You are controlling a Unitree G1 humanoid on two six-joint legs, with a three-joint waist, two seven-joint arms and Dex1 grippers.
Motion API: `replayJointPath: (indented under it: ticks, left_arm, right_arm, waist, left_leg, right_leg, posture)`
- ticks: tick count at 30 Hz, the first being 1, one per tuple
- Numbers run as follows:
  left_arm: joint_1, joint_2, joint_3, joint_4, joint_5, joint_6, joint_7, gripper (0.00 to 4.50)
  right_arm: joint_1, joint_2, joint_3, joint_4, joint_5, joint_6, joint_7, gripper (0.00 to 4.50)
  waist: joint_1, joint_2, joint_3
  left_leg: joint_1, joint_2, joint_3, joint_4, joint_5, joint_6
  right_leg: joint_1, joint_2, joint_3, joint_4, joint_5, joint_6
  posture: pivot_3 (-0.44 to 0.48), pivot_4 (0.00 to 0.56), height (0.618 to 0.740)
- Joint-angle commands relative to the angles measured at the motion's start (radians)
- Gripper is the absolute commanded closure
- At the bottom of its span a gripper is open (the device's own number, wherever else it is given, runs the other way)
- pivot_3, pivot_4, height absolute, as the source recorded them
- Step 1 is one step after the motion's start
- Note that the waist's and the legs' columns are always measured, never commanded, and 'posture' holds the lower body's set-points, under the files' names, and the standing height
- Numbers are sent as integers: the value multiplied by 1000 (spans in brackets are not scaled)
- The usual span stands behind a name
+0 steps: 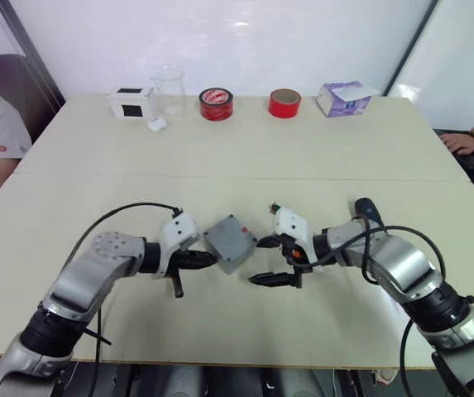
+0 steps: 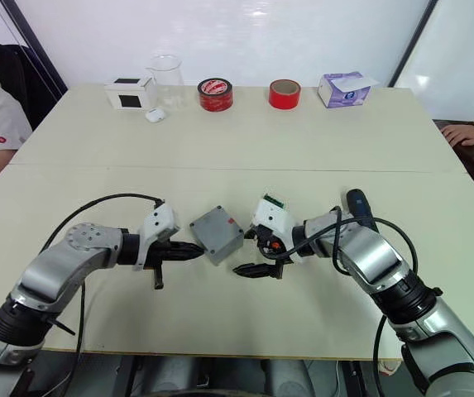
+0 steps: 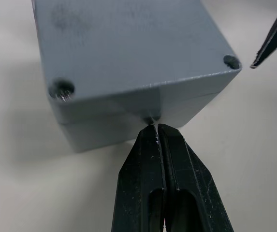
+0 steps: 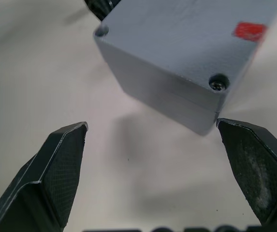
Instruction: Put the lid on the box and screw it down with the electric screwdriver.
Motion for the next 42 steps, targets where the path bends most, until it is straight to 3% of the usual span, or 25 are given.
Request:
replayJointPath:
  ticks: [1, 19, 24, 28, 33, 36, 40, 42]
  left_arm:
    - [-42, -12, 10, 4, 13, -38, 20, 4500]
    - [-72, 8, 8, 71, 28, -83, -26, 4500]
    - [-60, 103, 117, 28, -77, -2, -105, 4500]
    - [-137, 100, 215, 51, -212, 88, -124, 4500]
    - [-185, 74, 224, 19, -283, 145, -106, 4500]
    - [-183, 69, 216, -3, -299, 158, -91, 4500]
    - [-171, 72, 215, -22, -309, 166, -75, 4500]
    - [-165, 76, 218, -30, -312, 170, -69, 4500]
  right_arm:
    - [6, 18, -8, -53, 14, -2, 27, 89]
    - [65, 28, -62, -152, 8, 70, -31, 89]
    - [76, -45, -323, -177, 131, 155, -37, 89]
    - [33, 59, -470, -9, 154, 114, -141, 89]
    - [-5, 136, -387, 204, -5, -94, -194, 89]
    - [-29, 162, -316, 333, -108, -226, -201, 644]
    - [-65, 190, -293, 436, -155, -314, -187, 2046]
    - [-77, 199, -291, 458, -163, -333, -179, 2046]
  waist:
    - [1, 0, 0]
    - [0, 0, 0]
    - [0, 0, 0]
    - [0, -1, 0]
    - [-2, -1, 1]
    - [-6, -1, 1]
    - [-7, -1, 1]
    - [-7, -1, 1]
  left_leg:
    - [0, 0, 0, 0, 0, 0]
    - [0, 0, 0, 0, 0, 0]
    - [0, 0, 0, 0, 0, 0]
    - [2, 1, 0, 0, 0, 0]
    - [9, 0, 1, -2, 0, 0]
    - [9, 0, 2, -2, 0, 0]
    - [9, 0, 2, -2, 0, 0]
    - [9, 0, 2, -2, 0, 0]
  right_leg:
    - [0, 0, 0, 0, 0, 0]
    - [0, 0, 0, 0, 0, 0]
    - [0, 0, 0, 0, 0, 0]
    - [2, 0, 0, 0, 0, 0]
    - [7, 0, 1, -1, 0, 0]
    - [7, 0, 1, -1, -1, 0]
    - [7, 0, 2, 0, -1, 0]
    - [7, 0, 2, 0, -1, -1]
  posture:
    - [0, 150, 740]
    - [0, 150, 740]
    - [0, 150, 740]
    - [0, 150, 740]
    - [0, 150, 740]
    - [0, 150, 740]
    - [0, 150, 740]
    - [0, 150, 740]
